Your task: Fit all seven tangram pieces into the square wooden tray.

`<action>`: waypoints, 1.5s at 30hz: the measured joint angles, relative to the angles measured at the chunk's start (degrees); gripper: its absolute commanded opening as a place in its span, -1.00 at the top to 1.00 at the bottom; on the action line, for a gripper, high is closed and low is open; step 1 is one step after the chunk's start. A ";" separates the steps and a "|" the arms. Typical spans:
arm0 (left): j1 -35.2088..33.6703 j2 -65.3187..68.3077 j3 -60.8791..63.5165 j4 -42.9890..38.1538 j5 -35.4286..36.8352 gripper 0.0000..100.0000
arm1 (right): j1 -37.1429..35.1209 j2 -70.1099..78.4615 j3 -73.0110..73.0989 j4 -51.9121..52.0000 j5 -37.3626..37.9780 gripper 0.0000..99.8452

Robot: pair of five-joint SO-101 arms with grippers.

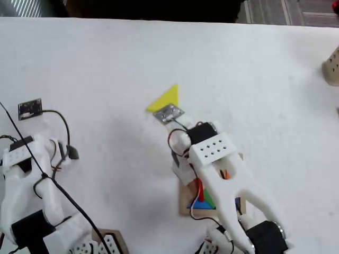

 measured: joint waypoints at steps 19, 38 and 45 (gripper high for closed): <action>0.00 0.00 0.79 0.00 0.00 0.46 | 17.32 -11.87 1.05 -0.79 8.70 0.96; 0.00 0.00 0.88 0.00 0.00 0.46 | 27.69 -4.22 15.91 -27.60 15.47 0.96; 0.00 0.00 0.88 0.00 0.00 0.46 | 27.87 3.08 15.91 -31.30 15.65 0.96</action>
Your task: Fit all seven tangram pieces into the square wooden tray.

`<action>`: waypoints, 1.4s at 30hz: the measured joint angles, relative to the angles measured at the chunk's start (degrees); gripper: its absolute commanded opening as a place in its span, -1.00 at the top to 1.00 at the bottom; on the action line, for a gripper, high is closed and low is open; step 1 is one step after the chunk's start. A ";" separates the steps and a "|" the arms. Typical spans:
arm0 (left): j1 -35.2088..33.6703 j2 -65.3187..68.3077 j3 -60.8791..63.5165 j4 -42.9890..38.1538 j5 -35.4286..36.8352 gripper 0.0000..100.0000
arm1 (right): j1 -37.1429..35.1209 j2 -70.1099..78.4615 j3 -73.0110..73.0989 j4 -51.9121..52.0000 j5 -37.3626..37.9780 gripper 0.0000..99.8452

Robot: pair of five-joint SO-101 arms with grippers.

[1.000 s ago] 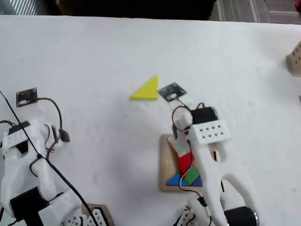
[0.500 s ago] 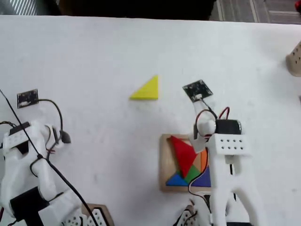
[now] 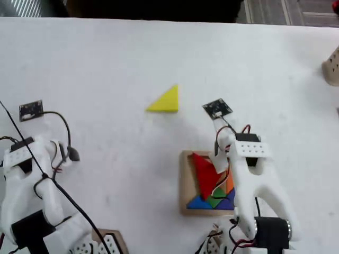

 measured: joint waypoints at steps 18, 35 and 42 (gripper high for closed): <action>0.00 0.00 0.00 0.00 0.00 0.46 | -0.09 -10.37 0.62 14.15 0.44 0.96; 0.00 0.00 0.00 0.00 0.00 0.46 | -0.44 -12.13 5.36 14.33 6.07 0.96; 0.00 0.00 0.00 0.00 0.00 0.46 | -3.25 -12.13 5.36 14.51 5.10 0.96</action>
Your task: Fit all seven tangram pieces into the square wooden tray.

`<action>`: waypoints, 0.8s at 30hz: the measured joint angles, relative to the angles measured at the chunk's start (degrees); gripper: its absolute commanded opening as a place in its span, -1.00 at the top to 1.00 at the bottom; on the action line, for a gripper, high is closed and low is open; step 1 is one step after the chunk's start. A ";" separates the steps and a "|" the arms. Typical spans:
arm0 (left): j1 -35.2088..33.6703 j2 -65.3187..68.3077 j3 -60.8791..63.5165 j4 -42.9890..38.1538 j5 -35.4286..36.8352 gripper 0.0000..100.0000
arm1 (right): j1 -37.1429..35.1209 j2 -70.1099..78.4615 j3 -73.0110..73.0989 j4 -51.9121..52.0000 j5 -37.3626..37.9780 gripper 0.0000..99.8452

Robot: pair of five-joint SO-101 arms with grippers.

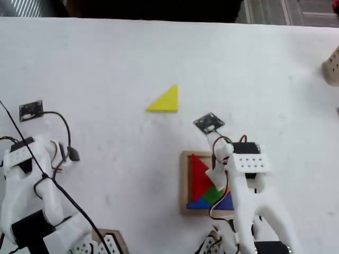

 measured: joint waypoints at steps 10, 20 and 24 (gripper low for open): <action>0.00 0.00 0.00 0.00 0.00 0.46 | -4.04 0.62 0.62 0.62 -2.11 0.96; 0.00 0.00 0.00 0.00 0.00 0.46 | 2.64 0.62 -0.79 0.35 -2.11 0.96; 0.00 0.00 0.00 0.00 0.00 0.47 | 2.99 0.62 -0.97 -2.29 -2.11 0.96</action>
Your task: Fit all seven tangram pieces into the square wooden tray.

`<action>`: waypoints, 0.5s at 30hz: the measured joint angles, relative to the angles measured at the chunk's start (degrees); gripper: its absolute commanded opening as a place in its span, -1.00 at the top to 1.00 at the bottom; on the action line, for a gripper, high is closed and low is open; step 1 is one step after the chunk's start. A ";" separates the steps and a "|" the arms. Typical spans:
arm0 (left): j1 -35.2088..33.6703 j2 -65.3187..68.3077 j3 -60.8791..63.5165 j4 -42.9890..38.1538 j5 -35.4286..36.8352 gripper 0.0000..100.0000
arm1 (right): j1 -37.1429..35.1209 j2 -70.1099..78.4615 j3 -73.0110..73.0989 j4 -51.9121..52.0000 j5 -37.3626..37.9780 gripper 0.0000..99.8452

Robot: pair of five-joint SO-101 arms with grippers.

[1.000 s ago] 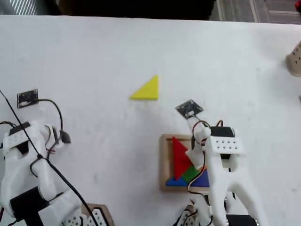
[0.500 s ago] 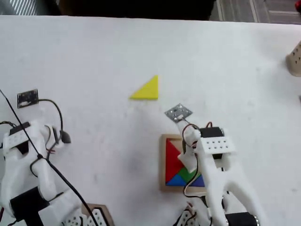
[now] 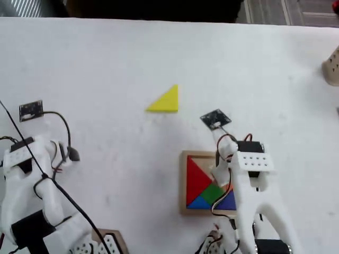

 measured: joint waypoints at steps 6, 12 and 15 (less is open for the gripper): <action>0.00 0.00 0.00 0.00 -0.79 0.71 | 0.44 0.00 0.00 -6.95 -0.62 0.96; 1.41 -0.18 0.00 0.00 -6.59 0.94 | 0.53 0.00 0.00 -9.93 -5.89 0.94; 2.02 -0.26 0.00 0.00 -7.30 0.95 | 0.53 0.00 0.00 -10.11 -4.66 0.76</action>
